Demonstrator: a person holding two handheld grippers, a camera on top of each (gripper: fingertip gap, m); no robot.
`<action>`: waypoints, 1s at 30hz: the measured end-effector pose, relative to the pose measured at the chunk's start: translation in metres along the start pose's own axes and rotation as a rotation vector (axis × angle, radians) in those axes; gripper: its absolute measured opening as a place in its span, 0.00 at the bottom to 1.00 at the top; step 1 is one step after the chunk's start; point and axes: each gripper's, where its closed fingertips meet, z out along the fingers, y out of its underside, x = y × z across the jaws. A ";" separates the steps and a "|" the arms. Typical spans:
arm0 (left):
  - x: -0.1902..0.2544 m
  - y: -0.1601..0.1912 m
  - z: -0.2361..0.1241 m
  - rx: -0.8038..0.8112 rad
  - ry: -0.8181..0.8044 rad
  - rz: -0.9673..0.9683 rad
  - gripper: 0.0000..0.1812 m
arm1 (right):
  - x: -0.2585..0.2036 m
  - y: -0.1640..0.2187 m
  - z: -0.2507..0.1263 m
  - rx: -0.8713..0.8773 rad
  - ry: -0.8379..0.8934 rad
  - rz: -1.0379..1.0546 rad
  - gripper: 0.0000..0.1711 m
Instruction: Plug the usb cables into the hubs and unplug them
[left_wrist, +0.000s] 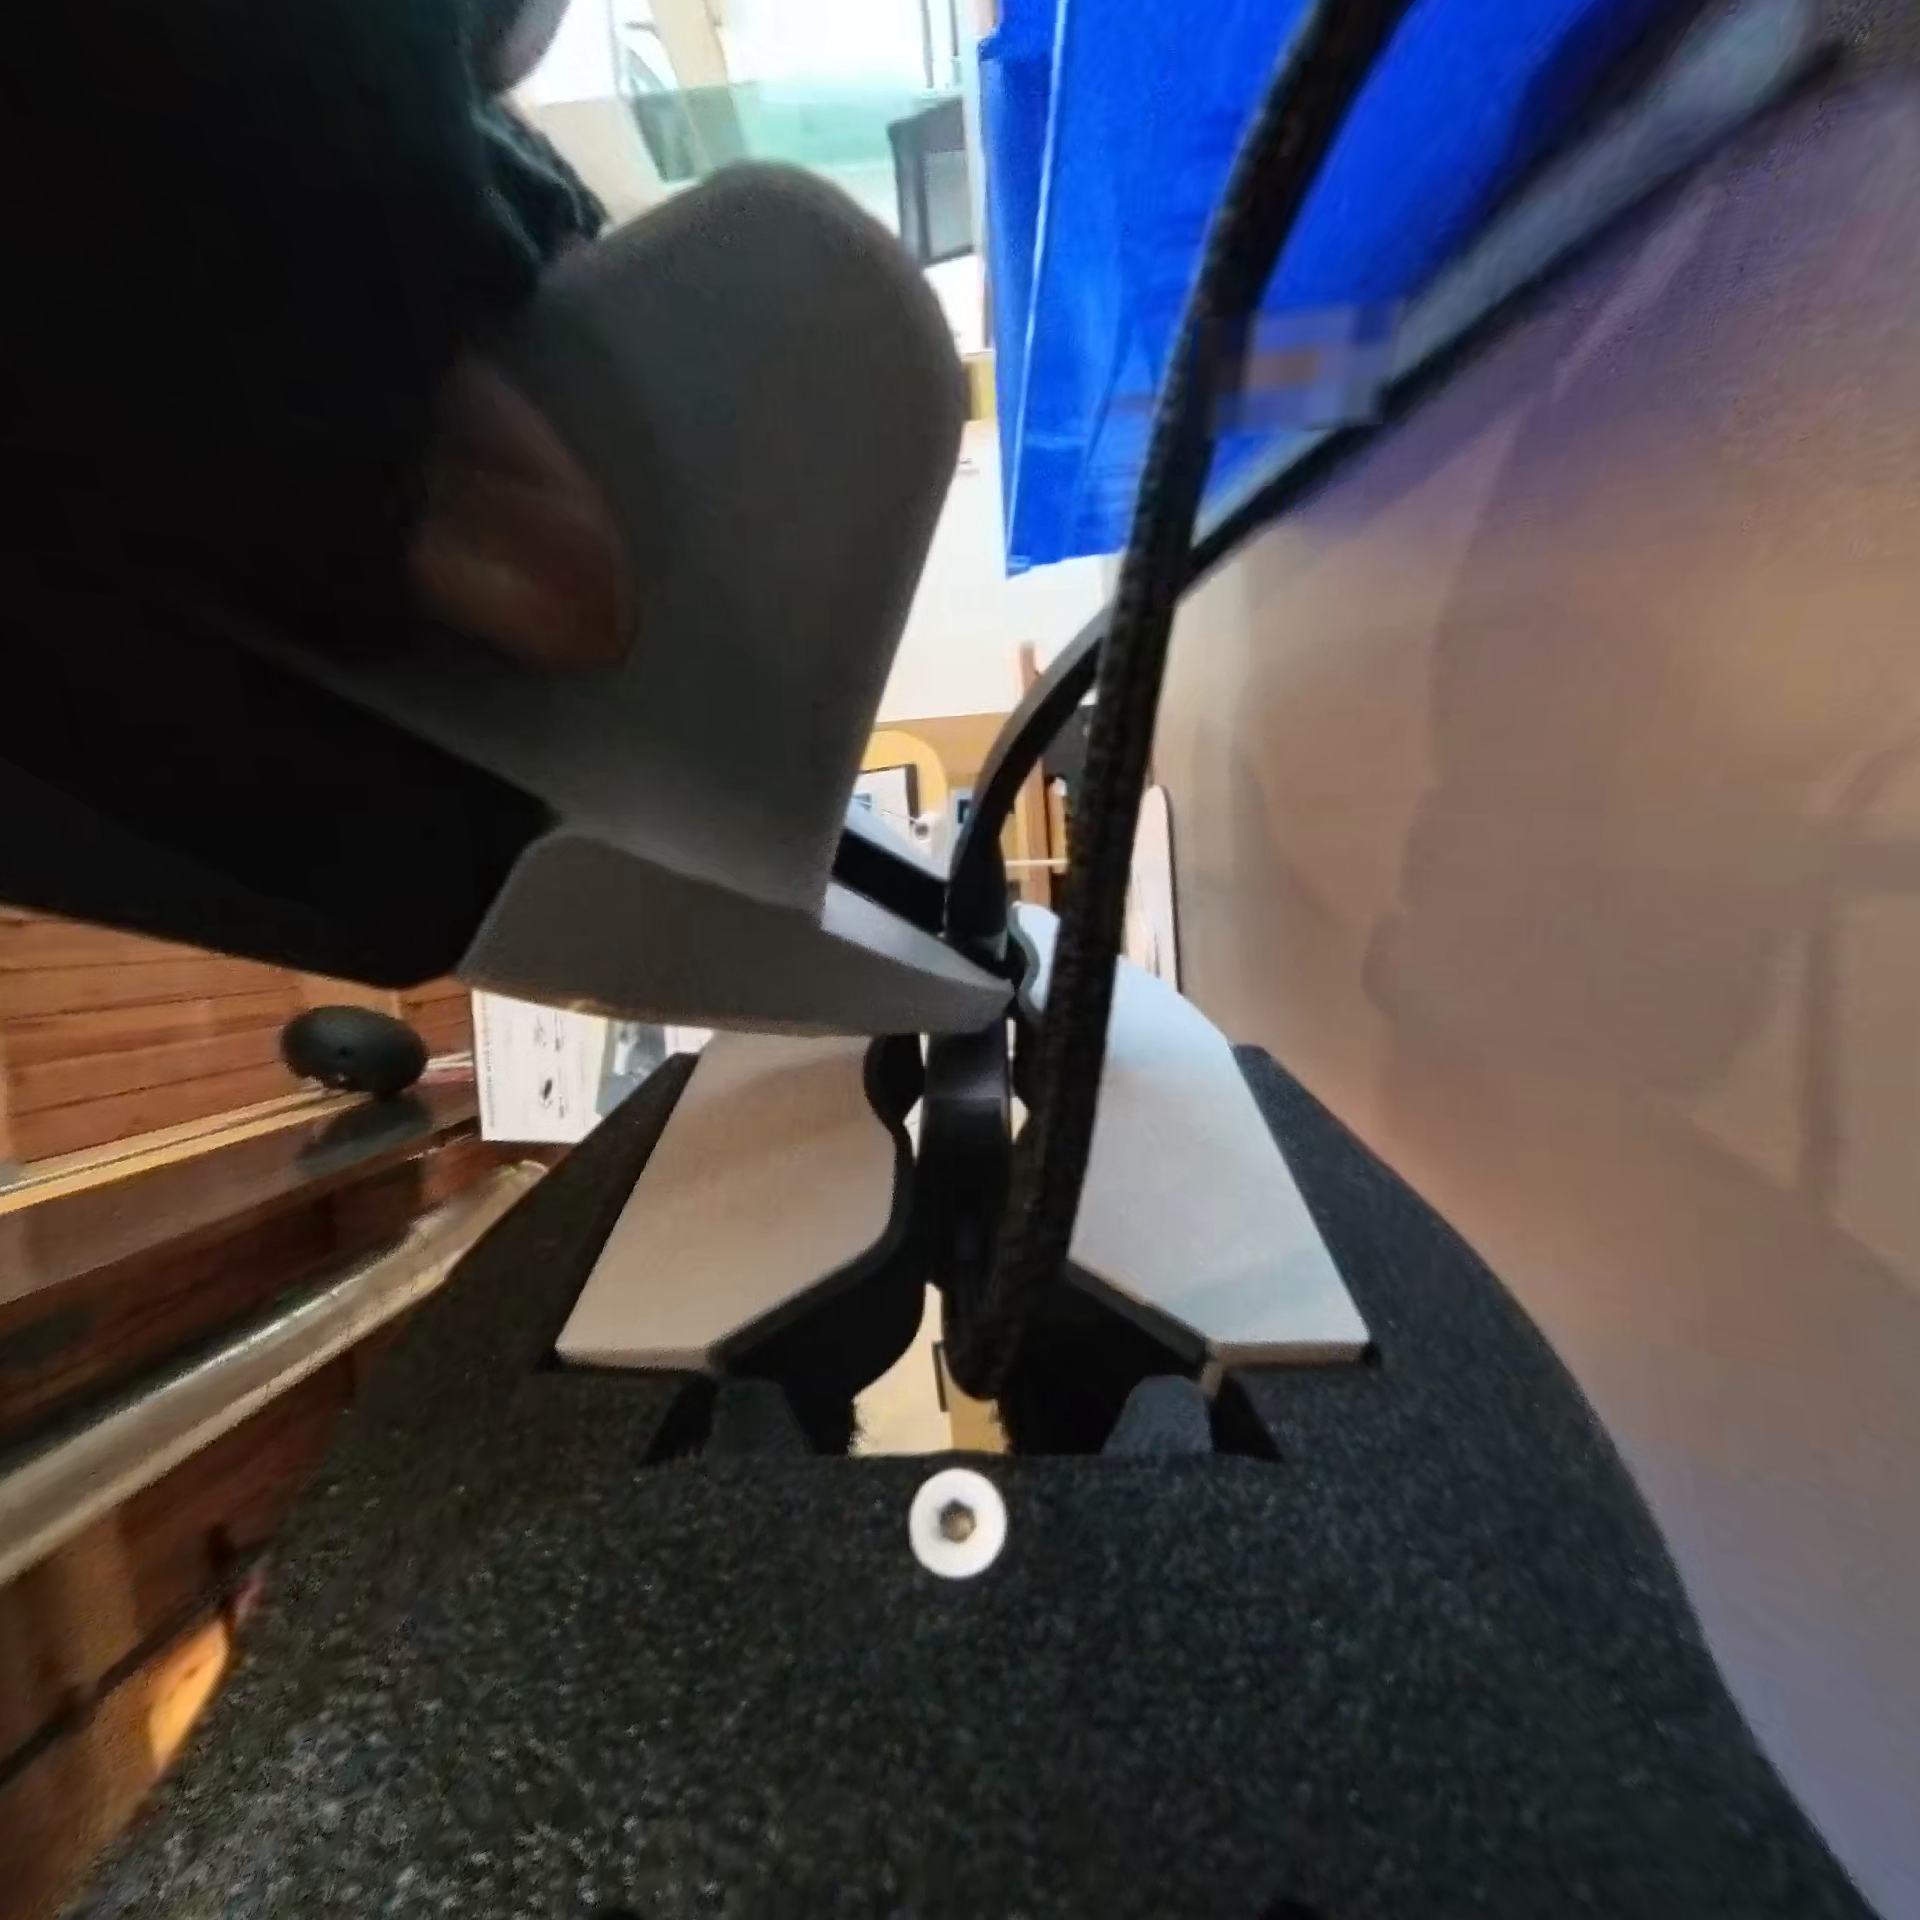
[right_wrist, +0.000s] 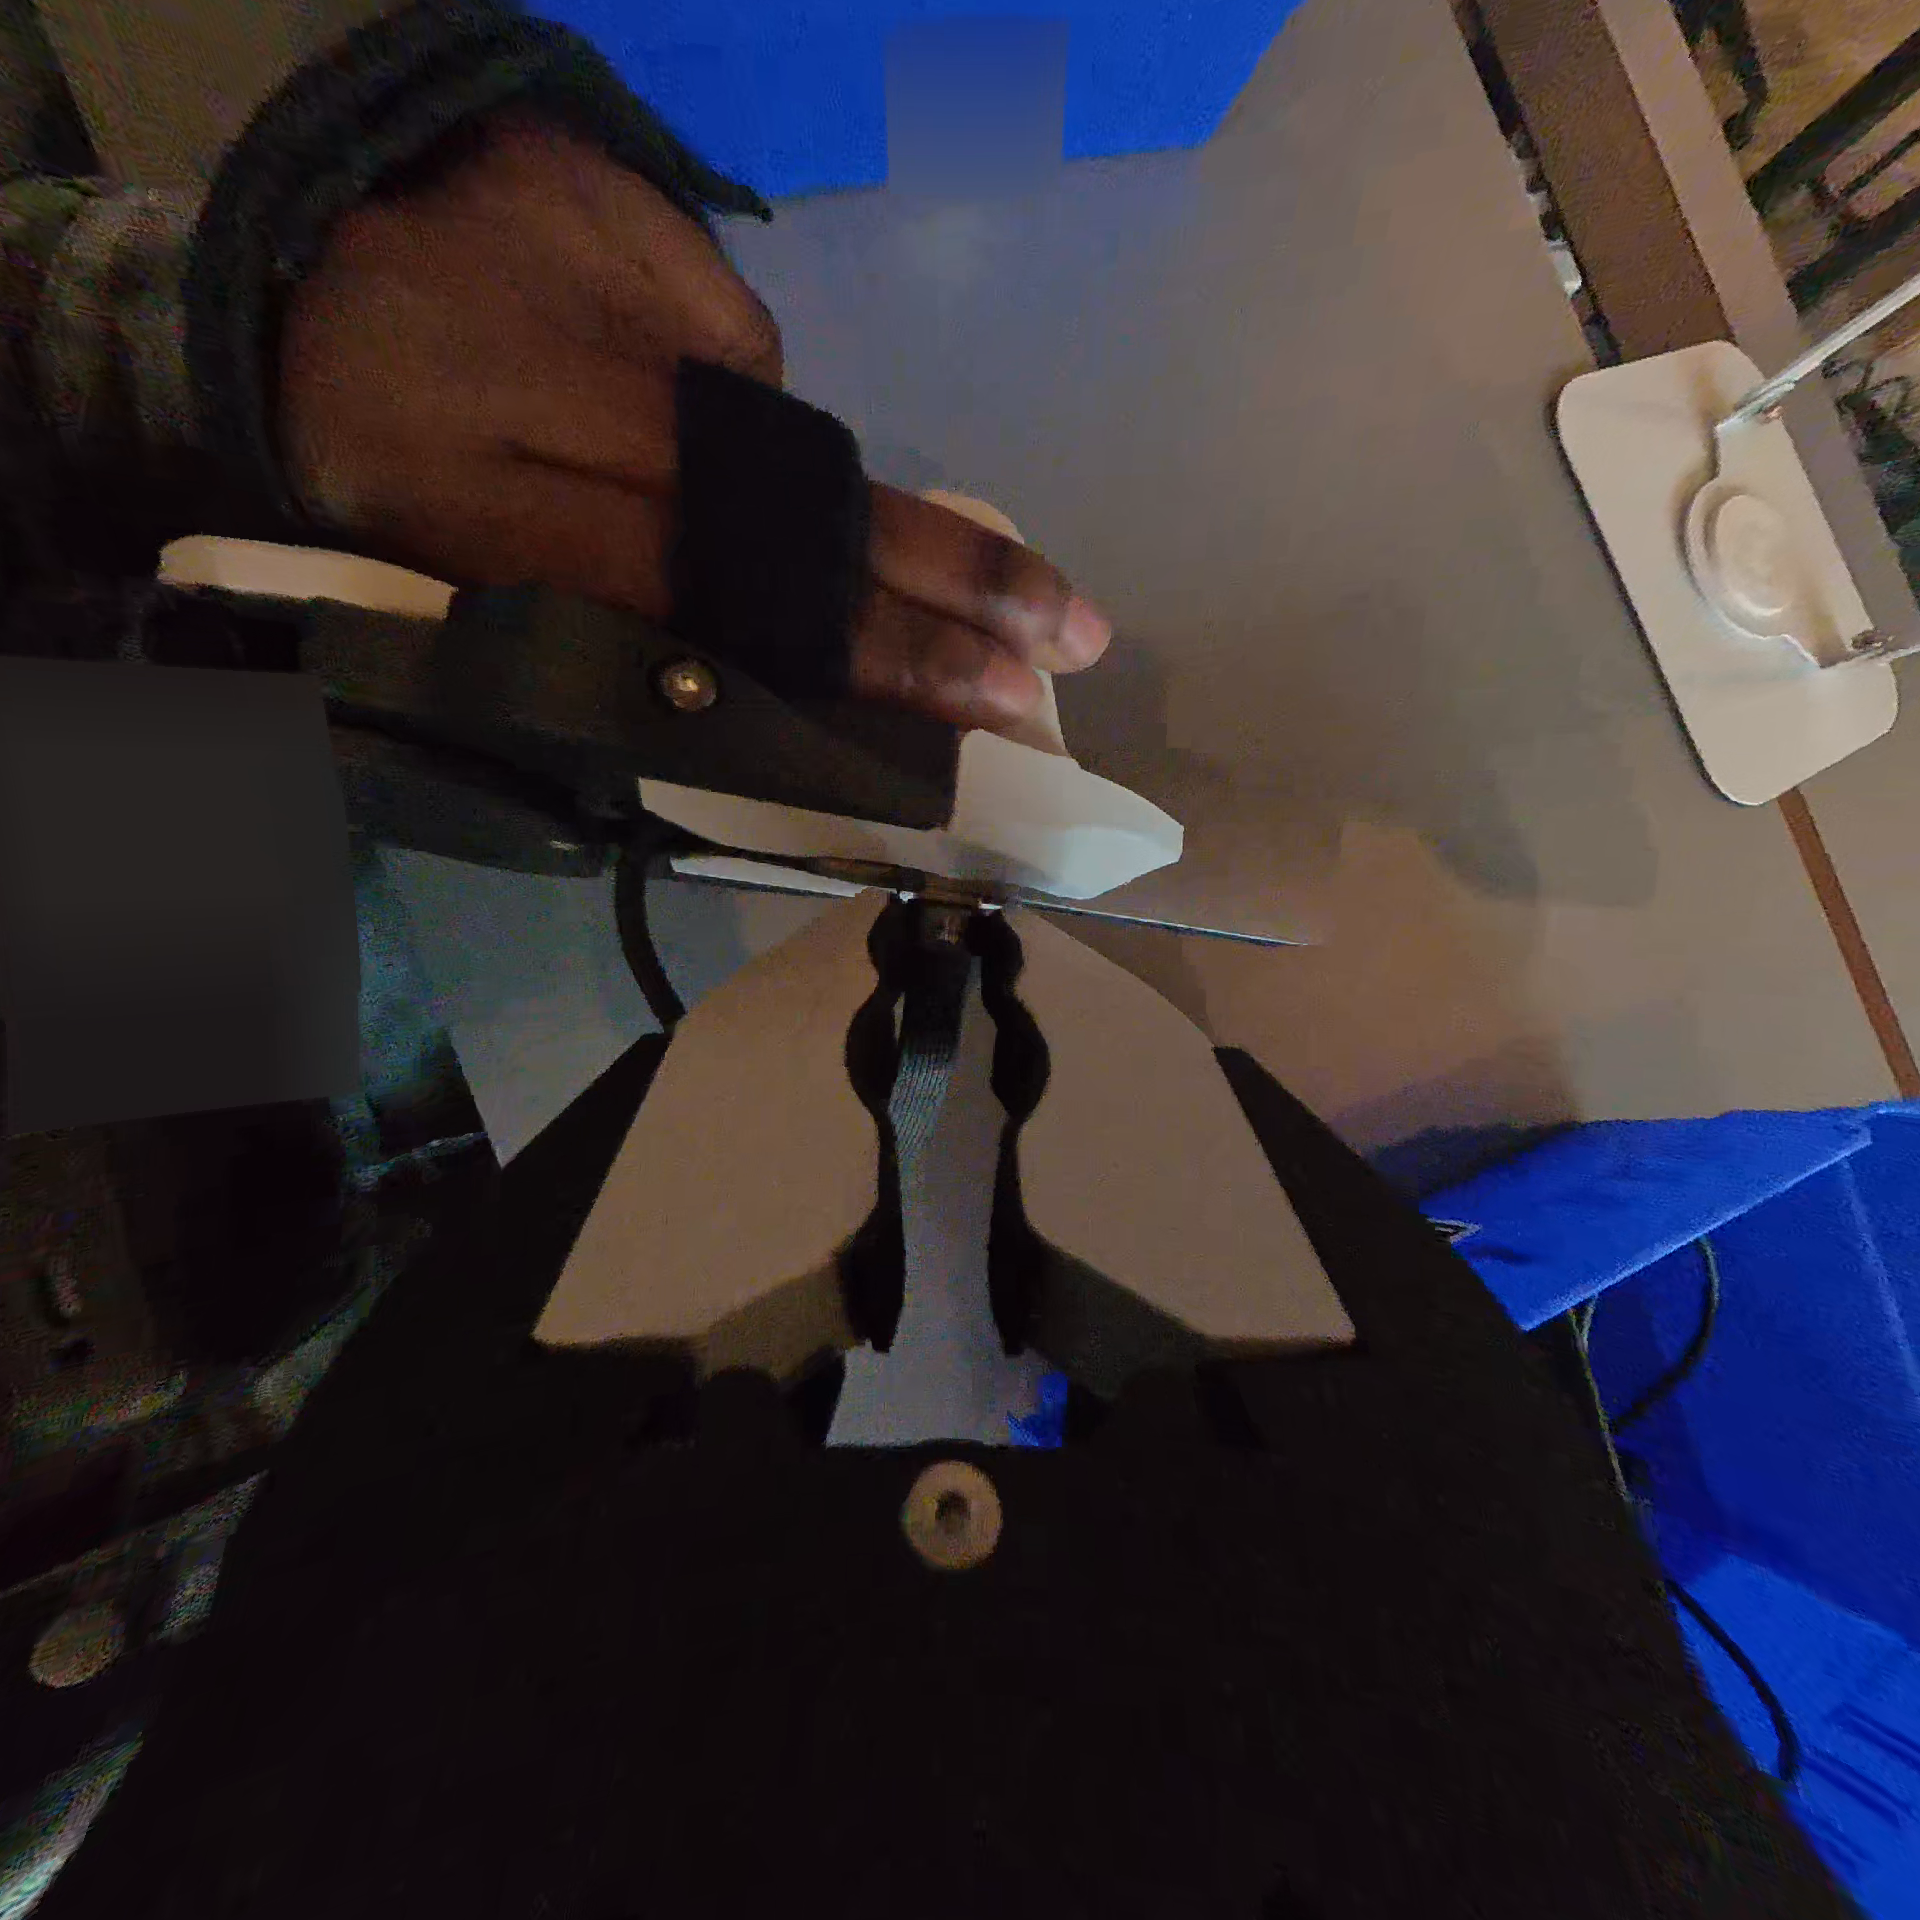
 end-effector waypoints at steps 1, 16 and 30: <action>-0.001 0.001 0.001 -0.001 -0.008 -0.005 0.06 | 0.001 -0.001 0.000 0.010 0.001 0.001 0.07; -0.054 0.072 -0.013 0.098 -0.147 -0.621 0.08 | 0.048 -0.056 -0.110 0.699 0.201 0.174 0.31; -0.131 0.116 -0.075 1.081 -0.019 -1.994 0.07 | 0.067 0.002 -0.212 1.323 0.200 0.344 0.26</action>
